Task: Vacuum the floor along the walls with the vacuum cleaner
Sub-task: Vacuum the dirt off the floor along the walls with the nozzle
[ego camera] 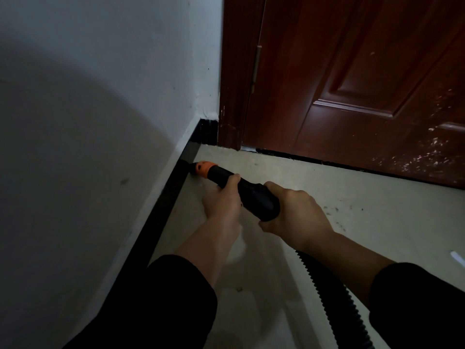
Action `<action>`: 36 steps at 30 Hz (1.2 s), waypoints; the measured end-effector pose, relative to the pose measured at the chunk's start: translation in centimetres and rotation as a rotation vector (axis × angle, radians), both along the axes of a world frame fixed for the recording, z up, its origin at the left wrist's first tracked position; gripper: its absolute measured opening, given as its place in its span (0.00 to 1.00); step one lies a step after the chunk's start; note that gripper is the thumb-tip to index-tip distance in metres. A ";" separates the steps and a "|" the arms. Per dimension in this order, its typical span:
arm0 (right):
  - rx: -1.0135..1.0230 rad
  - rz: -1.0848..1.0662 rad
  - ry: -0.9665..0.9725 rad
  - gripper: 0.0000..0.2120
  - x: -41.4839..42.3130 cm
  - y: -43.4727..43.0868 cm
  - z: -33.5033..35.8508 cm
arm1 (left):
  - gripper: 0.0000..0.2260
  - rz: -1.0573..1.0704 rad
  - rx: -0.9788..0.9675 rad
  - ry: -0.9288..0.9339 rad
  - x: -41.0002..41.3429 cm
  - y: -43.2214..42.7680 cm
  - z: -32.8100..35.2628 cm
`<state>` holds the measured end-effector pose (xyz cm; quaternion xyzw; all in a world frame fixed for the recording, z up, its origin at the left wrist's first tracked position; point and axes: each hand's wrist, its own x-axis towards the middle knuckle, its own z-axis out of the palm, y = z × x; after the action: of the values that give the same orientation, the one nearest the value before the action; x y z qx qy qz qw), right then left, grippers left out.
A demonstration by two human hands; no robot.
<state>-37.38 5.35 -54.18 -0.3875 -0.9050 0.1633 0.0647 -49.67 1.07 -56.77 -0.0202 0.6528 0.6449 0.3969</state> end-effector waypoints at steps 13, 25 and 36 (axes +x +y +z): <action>0.092 0.016 -0.093 0.22 3.9 -1.1 1.3 | 0.10 -0.034 0.001 -0.070 3.8 -1.3 1.2; 0.151 -0.131 -0.119 0.20 9.0 1.4 1.3 | 0.07 -0.180 0.091 -0.239 8.5 2.5 1.6; 0.132 -0.154 -0.124 0.21 13.1 2.5 1.7 | 0.06 -0.223 0.098 -0.248 12.1 3.8 1.3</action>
<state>-24.33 7.82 -52.45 -0.4601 -0.8836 0.0737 0.0461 -37.55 4.86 -55.42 -0.0078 0.5649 0.6205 0.5440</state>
